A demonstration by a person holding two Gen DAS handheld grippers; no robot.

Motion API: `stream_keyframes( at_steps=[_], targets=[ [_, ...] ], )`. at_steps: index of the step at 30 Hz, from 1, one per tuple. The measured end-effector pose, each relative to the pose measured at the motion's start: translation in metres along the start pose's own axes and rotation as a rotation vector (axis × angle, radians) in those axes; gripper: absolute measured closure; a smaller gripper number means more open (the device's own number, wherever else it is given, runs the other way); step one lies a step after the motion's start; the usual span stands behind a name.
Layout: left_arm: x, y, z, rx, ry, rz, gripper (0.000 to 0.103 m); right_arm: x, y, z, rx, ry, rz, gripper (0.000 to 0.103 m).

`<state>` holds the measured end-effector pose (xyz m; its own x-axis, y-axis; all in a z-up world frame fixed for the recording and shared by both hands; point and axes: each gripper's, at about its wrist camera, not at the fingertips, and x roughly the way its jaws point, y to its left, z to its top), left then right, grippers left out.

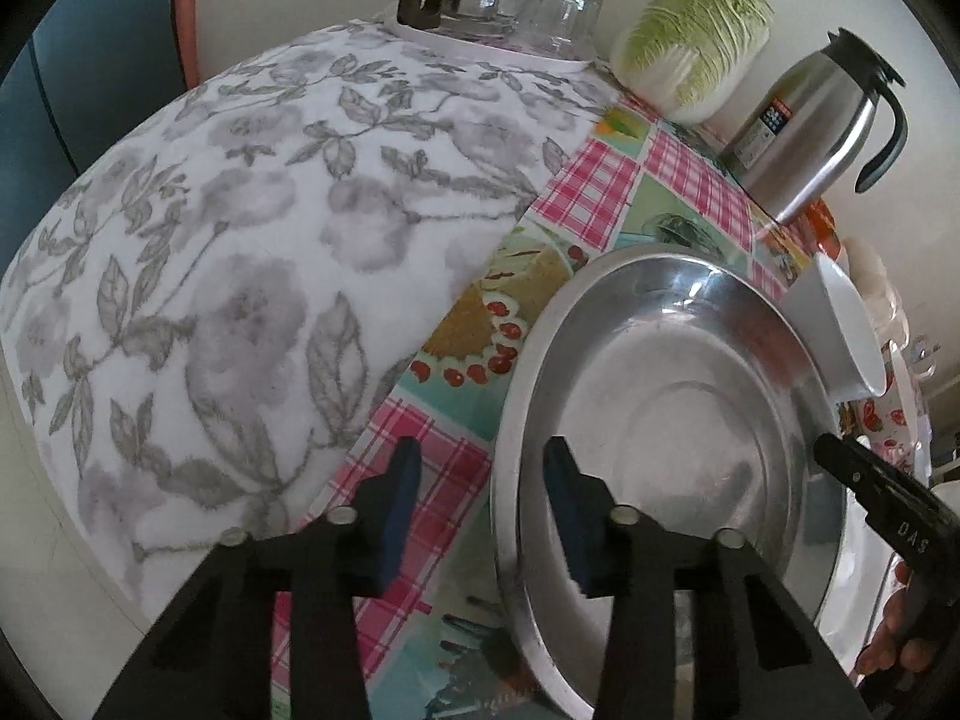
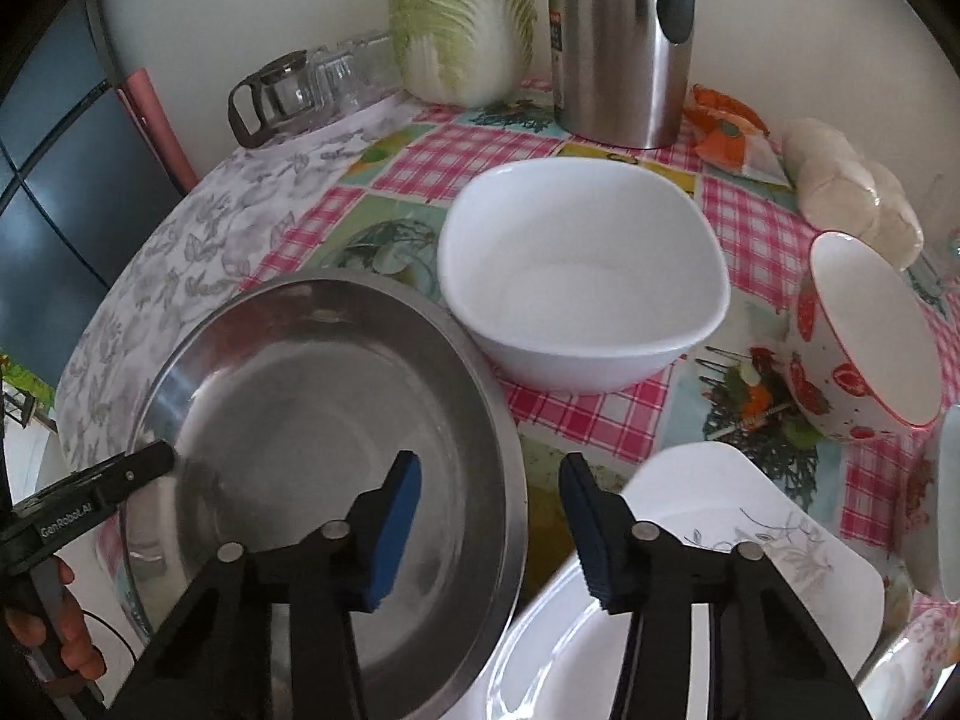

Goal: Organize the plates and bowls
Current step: 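Grasp the rim of the stainless steel plate with both grippers, then lift the steel plate with both grippers and carry it toward the square white plate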

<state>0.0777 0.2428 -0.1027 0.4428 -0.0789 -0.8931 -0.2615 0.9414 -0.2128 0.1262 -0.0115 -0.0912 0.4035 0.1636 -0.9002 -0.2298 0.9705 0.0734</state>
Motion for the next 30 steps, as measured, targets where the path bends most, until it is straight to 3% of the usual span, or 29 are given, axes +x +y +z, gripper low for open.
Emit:
stream_keyframes(
  at_steps=[6, 9, 21, 30],
  targets=[
    [0.002, -0.008, -0.003, 0.036, -0.004, -0.011, 0.085, 0.006, 0.000, -0.002, 0.004, 0.021, 0.005, 0.079],
    [0.002, -0.008, -0.004, 0.031, -0.003, -0.012, 0.085, 0.004, 0.000, -0.005, -0.010, 0.022, -0.017, 0.088],
    [-0.033, 0.010, -0.013, -0.031, -0.037, -0.048, 0.085, -0.027, 0.013, -0.022, -0.018, -0.001, 0.036, 0.089],
    [-0.090, -0.018, -0.017, 0.013, -0.113, -0.086, 0.085, -0.084, 0.003, -0.038, 0.006, -0.070, 0.041, 0.089]
  ],
)
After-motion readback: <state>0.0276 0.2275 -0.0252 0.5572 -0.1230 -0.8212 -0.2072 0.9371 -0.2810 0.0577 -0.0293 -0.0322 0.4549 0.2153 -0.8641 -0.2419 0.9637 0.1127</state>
